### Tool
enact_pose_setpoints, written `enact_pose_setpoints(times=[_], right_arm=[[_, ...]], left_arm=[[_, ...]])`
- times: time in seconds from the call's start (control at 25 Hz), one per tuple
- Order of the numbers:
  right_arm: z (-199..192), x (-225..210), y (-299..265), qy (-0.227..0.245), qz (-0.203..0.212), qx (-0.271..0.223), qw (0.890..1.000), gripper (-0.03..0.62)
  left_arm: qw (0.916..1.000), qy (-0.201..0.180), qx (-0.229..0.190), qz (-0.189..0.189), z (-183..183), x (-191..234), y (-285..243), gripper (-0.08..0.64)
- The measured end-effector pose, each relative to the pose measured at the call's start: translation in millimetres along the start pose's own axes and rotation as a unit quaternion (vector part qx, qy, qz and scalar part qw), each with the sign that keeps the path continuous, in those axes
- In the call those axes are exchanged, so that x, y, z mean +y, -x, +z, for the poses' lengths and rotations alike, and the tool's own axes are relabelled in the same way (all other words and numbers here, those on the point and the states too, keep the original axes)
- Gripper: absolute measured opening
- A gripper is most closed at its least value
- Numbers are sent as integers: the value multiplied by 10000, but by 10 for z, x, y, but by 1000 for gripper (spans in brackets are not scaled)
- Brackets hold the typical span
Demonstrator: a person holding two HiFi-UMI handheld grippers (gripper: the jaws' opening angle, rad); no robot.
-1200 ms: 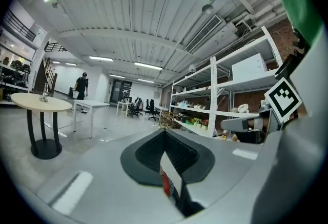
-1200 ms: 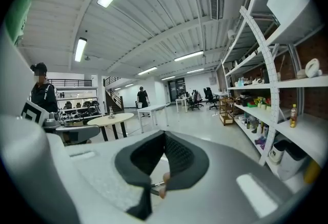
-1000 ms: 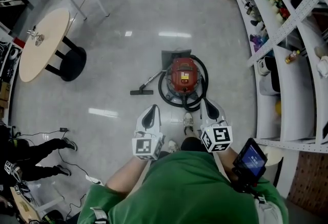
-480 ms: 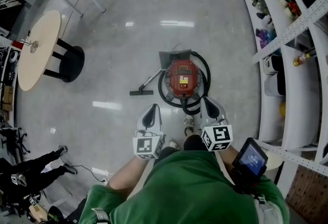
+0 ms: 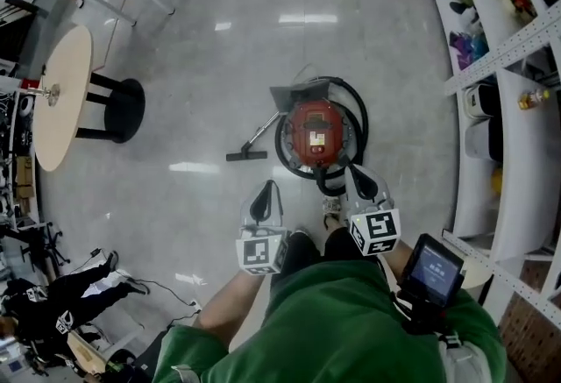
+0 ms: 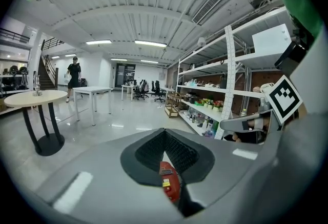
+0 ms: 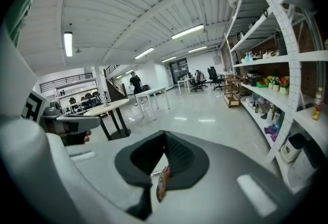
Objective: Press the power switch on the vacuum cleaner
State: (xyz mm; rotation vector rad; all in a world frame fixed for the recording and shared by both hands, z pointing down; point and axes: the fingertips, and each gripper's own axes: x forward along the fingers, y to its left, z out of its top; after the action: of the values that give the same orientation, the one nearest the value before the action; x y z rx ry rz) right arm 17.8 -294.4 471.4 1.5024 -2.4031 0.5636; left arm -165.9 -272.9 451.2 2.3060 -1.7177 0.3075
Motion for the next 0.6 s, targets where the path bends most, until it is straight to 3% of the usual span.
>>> enact_pose_setpoints(times=[0.6], right_arm=[[-873,-183,-805,301,28,786,9964,0]], left_arm=[[9968,-35,726,-339,-883,237,-765,8]])
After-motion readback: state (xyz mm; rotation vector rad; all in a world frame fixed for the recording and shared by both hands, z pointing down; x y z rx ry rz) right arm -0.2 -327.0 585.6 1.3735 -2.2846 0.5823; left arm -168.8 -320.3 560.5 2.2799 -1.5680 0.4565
